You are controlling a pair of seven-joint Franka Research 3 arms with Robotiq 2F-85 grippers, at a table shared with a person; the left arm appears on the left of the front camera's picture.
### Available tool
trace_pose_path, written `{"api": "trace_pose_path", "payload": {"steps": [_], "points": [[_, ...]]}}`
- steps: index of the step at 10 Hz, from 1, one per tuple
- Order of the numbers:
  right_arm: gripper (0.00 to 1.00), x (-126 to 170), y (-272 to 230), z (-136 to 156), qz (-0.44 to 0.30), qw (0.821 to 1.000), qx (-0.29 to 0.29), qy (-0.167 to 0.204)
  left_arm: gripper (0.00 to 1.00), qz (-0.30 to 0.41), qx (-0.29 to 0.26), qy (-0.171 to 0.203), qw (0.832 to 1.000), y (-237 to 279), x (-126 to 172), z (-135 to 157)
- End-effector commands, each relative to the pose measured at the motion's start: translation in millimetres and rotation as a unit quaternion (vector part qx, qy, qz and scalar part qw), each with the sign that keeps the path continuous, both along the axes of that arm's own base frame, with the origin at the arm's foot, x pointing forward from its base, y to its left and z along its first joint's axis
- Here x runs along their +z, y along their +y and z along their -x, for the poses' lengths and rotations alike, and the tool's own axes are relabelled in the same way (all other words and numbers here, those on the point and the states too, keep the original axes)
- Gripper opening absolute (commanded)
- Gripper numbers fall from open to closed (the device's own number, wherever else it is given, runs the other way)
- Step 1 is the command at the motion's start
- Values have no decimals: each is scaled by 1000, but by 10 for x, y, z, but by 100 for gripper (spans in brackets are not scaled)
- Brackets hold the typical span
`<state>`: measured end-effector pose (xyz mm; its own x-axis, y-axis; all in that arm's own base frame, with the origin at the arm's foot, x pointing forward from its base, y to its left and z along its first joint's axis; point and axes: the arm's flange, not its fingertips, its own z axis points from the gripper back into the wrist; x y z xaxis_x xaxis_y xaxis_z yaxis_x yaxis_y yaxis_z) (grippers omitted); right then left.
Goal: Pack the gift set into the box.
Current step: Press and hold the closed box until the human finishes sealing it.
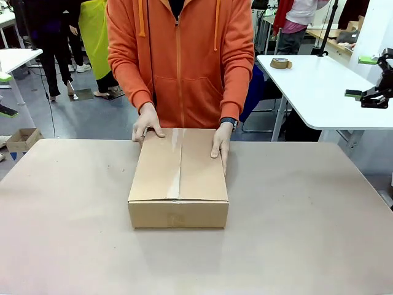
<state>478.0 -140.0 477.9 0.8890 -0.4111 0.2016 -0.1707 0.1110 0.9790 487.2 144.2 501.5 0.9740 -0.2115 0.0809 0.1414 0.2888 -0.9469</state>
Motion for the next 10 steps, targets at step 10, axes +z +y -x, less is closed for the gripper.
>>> {"api": "trace_pose_path", "payload": {"steps": [10], "points": [[100,-351,2371,-197,110,860,250,-430,100,-25,-290,-444,848,-2087,-253,-248]]}}
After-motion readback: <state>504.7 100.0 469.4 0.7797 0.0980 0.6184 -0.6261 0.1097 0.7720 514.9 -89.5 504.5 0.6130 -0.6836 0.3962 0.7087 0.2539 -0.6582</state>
